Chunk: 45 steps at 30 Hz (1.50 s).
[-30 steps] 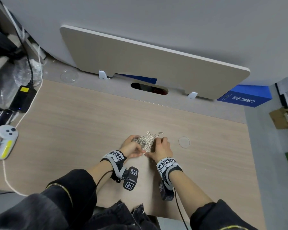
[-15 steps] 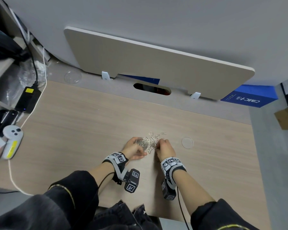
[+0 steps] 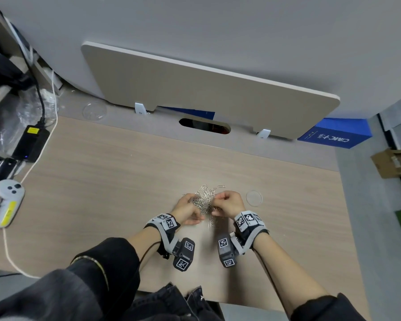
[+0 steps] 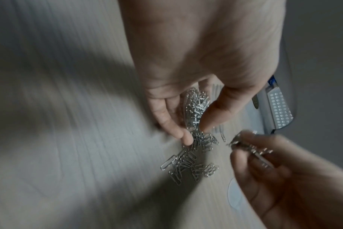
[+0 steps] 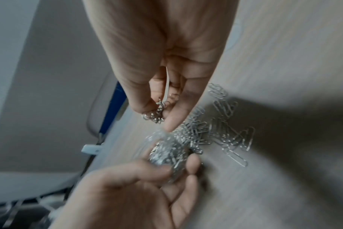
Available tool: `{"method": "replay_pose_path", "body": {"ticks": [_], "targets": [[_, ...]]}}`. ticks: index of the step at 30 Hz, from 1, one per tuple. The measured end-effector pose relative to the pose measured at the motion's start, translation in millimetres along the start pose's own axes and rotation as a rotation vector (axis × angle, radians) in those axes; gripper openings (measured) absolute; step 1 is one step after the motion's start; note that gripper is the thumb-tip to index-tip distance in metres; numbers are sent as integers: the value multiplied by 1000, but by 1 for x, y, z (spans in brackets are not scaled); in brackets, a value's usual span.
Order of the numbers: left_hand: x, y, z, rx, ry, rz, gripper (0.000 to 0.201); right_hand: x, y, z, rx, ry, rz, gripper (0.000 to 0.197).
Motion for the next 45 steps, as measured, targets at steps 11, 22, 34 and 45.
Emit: {"method": "replay_pose_path", "body": {"ticks": [11, 22, 34, 45], "targets": [[-2, 18, 1, 84, 36, 78, 66, -22, 25, 42, -729, -393, 92, 14], [-2, -4, 0, -37, 19, -6, 65, -13, -3, -24, -748, 11, 200, 24], [-6, -30, -7, -118, 52, -105, 64, 18, 16, -14, -772, -162, 73, 30], [-3, -77, -17, -250, 102, -233, 60, 7, 102, 30, -1322, -770, 305, 41]]}}
Point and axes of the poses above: each hand's wrist, its own x-axis towards the middle knuckle, its own y-axis out of the palm, z = x × y, the point moved 6 cm from there along x, towards the middle knuckle, and after that the axes turned 4 degrees about -y, right-handed, at the moved point
